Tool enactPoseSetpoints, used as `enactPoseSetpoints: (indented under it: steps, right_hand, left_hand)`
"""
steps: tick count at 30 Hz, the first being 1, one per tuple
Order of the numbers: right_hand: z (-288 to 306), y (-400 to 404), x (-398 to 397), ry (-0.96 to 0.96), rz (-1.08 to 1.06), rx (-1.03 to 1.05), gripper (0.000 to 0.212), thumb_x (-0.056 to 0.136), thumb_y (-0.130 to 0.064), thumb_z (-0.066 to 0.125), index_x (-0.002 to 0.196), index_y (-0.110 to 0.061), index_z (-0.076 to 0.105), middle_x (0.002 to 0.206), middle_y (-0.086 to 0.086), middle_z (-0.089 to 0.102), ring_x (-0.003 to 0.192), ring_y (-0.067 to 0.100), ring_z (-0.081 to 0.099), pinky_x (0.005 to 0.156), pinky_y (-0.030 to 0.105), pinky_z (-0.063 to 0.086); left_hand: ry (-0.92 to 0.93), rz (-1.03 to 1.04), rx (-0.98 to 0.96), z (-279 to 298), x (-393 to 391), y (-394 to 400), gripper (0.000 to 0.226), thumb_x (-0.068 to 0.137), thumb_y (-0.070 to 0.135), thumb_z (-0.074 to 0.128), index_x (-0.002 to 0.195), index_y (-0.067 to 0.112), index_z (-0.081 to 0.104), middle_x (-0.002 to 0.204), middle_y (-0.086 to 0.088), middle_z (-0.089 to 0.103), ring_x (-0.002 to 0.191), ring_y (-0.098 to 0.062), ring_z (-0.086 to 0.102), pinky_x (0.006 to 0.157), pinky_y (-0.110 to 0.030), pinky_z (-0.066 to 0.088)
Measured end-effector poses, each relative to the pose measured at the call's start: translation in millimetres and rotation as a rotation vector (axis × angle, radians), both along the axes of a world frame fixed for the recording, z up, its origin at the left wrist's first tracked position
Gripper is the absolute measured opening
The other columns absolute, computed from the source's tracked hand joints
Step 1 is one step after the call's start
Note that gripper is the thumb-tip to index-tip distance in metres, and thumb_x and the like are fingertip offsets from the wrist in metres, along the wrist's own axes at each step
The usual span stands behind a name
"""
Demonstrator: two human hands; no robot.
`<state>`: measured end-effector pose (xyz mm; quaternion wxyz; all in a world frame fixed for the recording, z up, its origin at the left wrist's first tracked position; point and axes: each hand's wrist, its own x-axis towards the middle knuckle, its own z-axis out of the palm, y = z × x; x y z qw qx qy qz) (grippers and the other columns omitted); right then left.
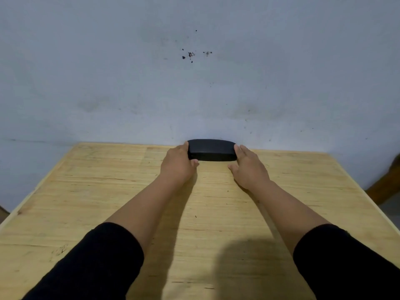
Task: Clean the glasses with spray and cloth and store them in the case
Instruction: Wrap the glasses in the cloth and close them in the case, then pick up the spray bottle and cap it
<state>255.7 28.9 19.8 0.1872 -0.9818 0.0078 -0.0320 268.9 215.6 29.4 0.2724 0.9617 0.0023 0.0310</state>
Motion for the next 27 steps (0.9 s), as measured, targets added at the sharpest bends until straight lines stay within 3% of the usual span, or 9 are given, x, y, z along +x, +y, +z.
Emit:
enactPoseSetpoints:
  steps: [4,11,18,27]
  right_hand:
    - [4.7,0.4,-13.3,0.026,-0.014,-0.066,0.066,0.096,-0.037,0.041,0.149,-0.017,0.007,0.159,0.003,0.01,0.145,0.022,0.012,0.115,0.037,0.02]
    - [25.8,2.1,-47.6,-0.111,0.009,-0.12,0.053,0.097,-0.036,0.038,0.143,-0.012,0.028,0.146,0.005,0.037,0.134,0.02,0.034,0.107,0.033,0.033]
    - [58.7,1.9,-80.8,-0.157,0.022,-0.142,0.047,0.098,-0.035,0.036,0.139,-0.011,0.035,0.143,0.006,0.04,0.131,0.02,0.037,0.1,0.032,0.037]
    - [100.5,-24.6,-144.2,-0.269,-0.014,-0.224,0.05,0.097,-0.034,0.04,0.139,-0.007,0.036,0.145,0.01,0.039,0.136,0.022,0.032,0.104,0.034,0.033]
  left_hand:
    - [-0.029,0.011,0.064,6.4,-14.5,-5.9,0.046,0.091,0.034,0.052,0.129,0.012,0.041,0.122,-0.007,0.052,0.113,-0.023,0.048,0.09,-0.036,0.047]
    - [-0.098,-0.056,0.202,28.7,-41.0,-4.8,0.046,0.098,0.031,0.038,0.136,0.005,0.036,0.139,-0.01,0.042,0.131,-0.023,0.034,0.099,-0.034,0.037]
    - [-0.165,-0.093,0.281,61.4,-74.6,-10.2,0.044,0.099,0.033,0.035,0.132,0.004,0.04,0.132,-0.012,0.048,0.125,-0.024,0.04,0.097,-0.032,0.038]
    - [-0.365,-0.203,0.303,97.5,-128.6,-38.7,0.041,0.098,0.031,0.036,0.126,0.003,0.045,0.127,-0.013,0.052,0.121,-0.027,0.042,0.098,-0.036,0.035]
